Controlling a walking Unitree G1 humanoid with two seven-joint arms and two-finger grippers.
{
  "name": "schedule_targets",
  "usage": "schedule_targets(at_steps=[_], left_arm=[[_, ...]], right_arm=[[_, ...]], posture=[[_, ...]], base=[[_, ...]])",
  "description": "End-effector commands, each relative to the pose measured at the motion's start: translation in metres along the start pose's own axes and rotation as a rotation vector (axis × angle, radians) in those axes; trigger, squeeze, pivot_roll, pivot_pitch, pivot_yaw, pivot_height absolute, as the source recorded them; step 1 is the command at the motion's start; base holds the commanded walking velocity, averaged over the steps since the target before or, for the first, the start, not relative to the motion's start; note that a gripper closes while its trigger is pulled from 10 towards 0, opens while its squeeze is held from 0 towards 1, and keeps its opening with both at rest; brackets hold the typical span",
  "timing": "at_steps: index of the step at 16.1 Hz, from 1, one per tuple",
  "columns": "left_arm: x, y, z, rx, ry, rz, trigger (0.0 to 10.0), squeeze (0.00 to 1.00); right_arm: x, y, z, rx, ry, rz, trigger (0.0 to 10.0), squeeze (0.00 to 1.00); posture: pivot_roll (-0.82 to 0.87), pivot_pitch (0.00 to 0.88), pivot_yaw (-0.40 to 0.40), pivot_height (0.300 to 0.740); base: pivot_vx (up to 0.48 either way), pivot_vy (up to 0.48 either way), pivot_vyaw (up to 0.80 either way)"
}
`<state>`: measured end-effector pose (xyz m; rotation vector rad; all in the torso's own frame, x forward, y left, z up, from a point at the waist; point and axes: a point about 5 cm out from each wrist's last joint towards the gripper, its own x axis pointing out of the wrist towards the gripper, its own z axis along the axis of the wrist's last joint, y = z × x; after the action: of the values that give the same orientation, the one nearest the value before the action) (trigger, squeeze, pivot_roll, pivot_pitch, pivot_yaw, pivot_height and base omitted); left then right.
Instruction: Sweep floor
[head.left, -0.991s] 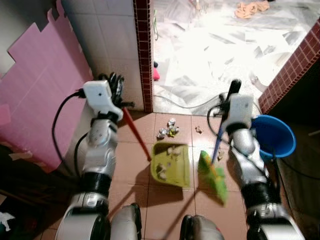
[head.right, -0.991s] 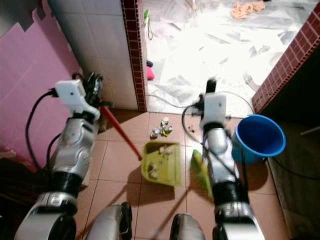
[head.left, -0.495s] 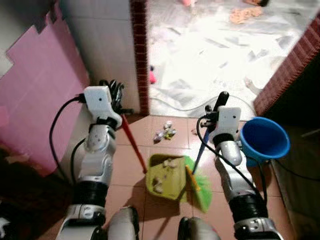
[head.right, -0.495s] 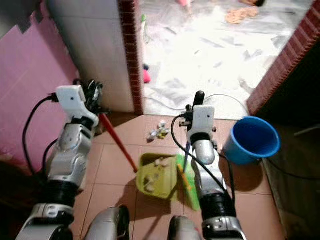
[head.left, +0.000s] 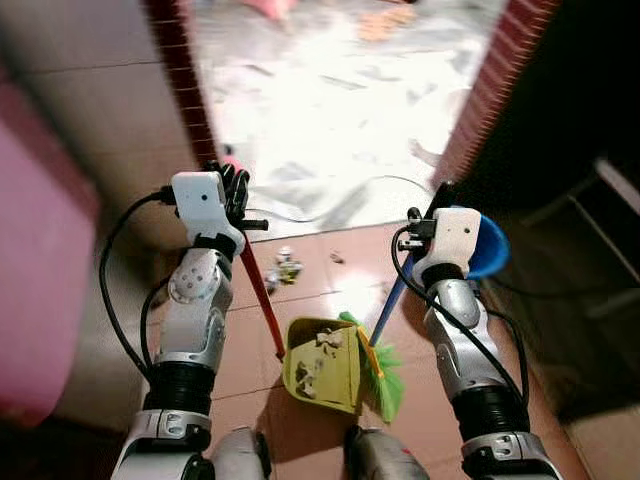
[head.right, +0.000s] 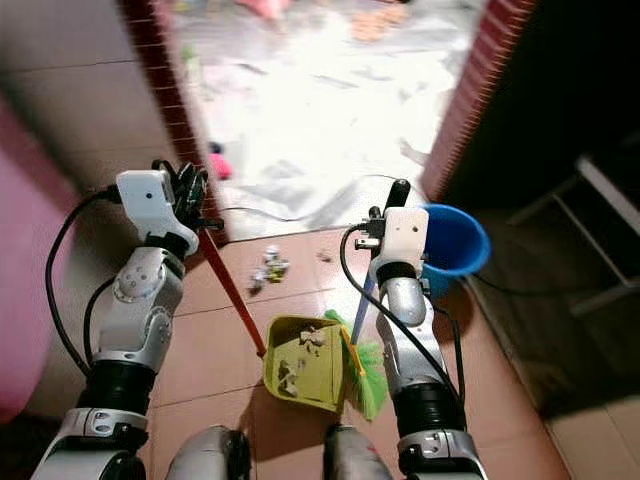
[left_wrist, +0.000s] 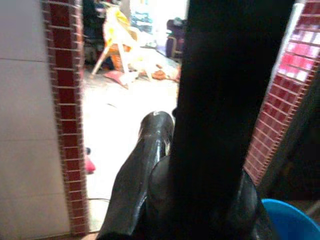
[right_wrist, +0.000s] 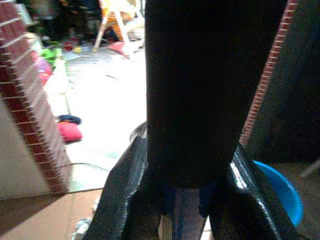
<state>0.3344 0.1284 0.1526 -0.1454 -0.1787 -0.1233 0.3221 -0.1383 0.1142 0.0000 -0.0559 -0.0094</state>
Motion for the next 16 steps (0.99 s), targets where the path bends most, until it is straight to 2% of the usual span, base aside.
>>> schedule_targets(at_steps=[1,4,13,15,16], left_arm=[[0.003,-0.008,0.013,-0.040,-0.052,-0.021,10.0,0.00],[0.004,-0.010,0.013,-0.040,-0.046,-0.026,10.0,0.00],[0.008,-0.011,0.015,-0.036,-0.047,-0.025,10.0,0.00],[0.011,-0.001,0.027,0.040,-0.120,0.055,10.0,0.00],[0.012,0.003,0.032,0.047,-0.136,0.088,10.0,0.00]], right_arm=[[0.001,-0.001,0.002,-0.001,-0.001,-0.017,10.0,0.00],[0.002,-0.007,0.006,-0.041,-0.027,-0.062,10.0,0.00],[0.004,-0.006,0.008,-0.051,-0.033,-0.064,10.0,0.00],[0.004,-0.010,0.007,-0.062,-0.030,-0.077,10.0,0.00],[0.004,-0.011,0.007,-0.065,-0.030,-0.081,10.0,0.00]], posture=[[-0.03,0.062,0.023,0.740],[-0.03,0.061,0.025,0.740],[-0.04,0.062,0.025,0.740],[-0.04,0.054,0.026,0.740],[-0.04,0.054,0.026,0.740]], base=[[0.000,-0.304,-0.80],[0.000,-0.295,0.00],[0.000,-0.393,0.00],[0.000,0.000,0.00],[0.000,0.000,0.00]])
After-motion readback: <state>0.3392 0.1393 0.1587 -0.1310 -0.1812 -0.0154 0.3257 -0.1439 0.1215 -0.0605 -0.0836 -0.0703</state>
